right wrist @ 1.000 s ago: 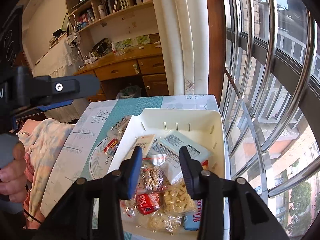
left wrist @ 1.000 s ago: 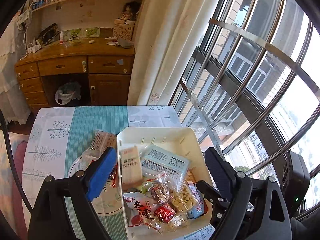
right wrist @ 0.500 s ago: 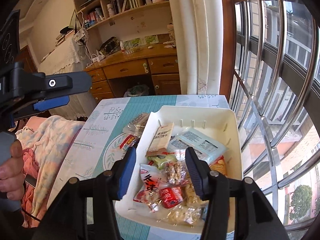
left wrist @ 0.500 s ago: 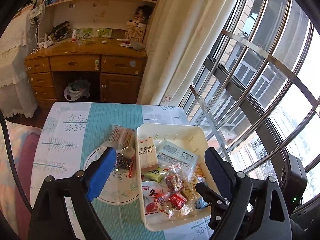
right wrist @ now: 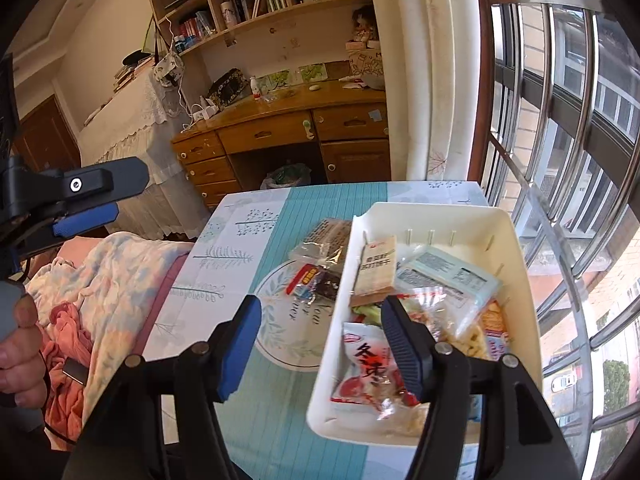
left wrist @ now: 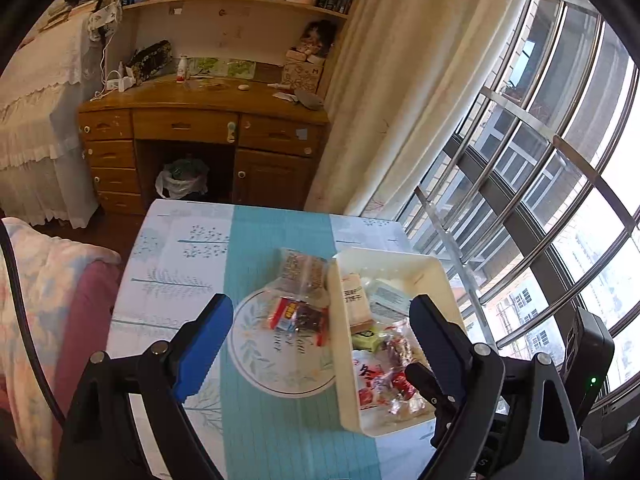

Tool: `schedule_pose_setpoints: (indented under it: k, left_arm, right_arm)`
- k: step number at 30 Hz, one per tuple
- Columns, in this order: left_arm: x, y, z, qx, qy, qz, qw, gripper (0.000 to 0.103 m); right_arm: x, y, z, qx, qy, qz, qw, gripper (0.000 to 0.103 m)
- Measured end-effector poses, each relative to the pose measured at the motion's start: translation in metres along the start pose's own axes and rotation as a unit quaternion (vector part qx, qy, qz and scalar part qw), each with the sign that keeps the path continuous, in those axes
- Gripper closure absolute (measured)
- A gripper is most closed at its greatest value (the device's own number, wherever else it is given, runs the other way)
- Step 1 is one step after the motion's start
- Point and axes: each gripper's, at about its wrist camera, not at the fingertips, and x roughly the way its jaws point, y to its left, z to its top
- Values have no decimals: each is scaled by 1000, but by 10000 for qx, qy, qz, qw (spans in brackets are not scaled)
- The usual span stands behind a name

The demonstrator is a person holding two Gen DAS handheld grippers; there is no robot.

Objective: Organize snacks
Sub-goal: 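Withdraw both open tools from the tray back over the table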

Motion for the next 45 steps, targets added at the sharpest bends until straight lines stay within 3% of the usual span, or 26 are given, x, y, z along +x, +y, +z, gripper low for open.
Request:
schedule_pose_setpoints:
  k: [3, 13, 21, 27, 35, 39, 45]
  left_arm:
    - [-6, 20, 2, 10, 42, -35, 10000, 14]
    - [-19, 85, 10, 231, 192, -270, 9992, 14]
    - [-3, 124, 19, 589, 550, -539, 9953, 14]
    - [21, 126, 24, 982, 831, -694, 9893, 14]
    - [65, 111, 35, 1488, 1107, -507, 9813, 14]
    - [100, 101, 48, 1652, 1510, -317, 9741, 13]
    - [163, 83, 69, 1894, 2041, -219, 9602, 13]
  right_arm:
    - [3, 16, -1, 119, -4, -35, 9999, 34]
    - [24, 60, -6, 795, 176, -171, 9965, 33]
    - [42, 80, -12, 1609, 418, -255, 9857, 33]
    - [54, 72, -15, 2486, 591, -107, 9667, 25]
    - [81, 43, -23, 3430, 960, 36, 9344, 24]
    - [101, 36, -22, 3599, 995, 6, 9277, 24]
    - [131, 35, -20, 3495, 1092, -165, 9304, 24]
